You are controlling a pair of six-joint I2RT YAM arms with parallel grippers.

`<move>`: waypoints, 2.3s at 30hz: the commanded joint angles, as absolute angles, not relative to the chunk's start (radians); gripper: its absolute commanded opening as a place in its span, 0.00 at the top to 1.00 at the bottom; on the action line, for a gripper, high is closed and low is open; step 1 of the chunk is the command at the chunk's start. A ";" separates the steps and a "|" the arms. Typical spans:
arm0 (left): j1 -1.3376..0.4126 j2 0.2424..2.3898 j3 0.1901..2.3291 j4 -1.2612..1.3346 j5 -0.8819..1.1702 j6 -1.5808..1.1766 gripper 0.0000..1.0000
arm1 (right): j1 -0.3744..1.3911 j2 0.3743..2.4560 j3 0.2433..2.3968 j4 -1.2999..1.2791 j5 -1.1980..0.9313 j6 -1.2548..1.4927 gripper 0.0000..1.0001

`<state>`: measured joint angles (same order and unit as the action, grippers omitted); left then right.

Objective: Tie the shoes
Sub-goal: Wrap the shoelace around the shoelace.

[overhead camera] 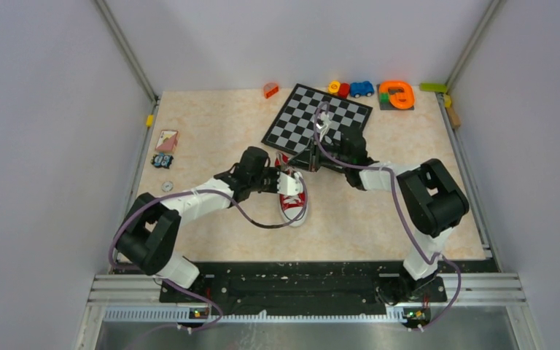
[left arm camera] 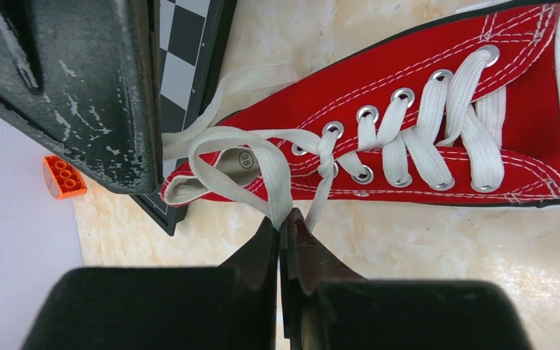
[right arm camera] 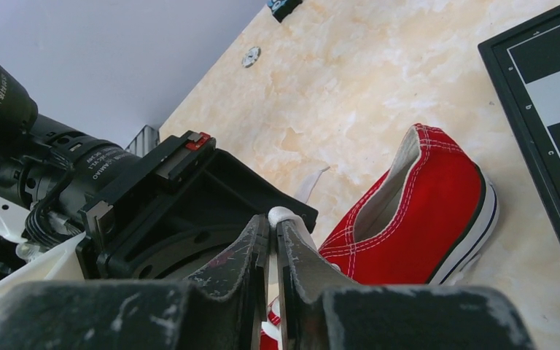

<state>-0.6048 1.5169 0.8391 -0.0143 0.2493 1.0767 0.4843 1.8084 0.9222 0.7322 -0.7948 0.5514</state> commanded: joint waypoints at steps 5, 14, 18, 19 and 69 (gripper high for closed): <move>-0.608 1.524 0.888 -0.049 0.252 1.104 1.00 | 0.500 1.820 0.987 0.711 -0.799 0.537 0.86; -0.610 1.532 0.894 -0.047 0.259 1.115 1.00 | 0.500 1.834 1.003 0.675 -0.802 0.521 0.81; -0.610 1.521 0.885 -0.047 0.247 1.115 1.00 | 0.500 1.836 1.015 0.641 -0.795 0.503 0.84; -0.610 1.516 0.880 -0.047 0.246 1.115 1.00 | 0.500 1.837 1.019 0.633 -0.793 0.498 0.87; -0.609 1.552 0.931 -0.068 0.244 1.132 1.00 | 0.506 1.812 1.027 0.571 -0.838 0.451 0.72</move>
<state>-0.6098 1.5497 0.8967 -0.0765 0.2508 1.1240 0.4908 1.8324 0.9840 0.5644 -0.8246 0.4713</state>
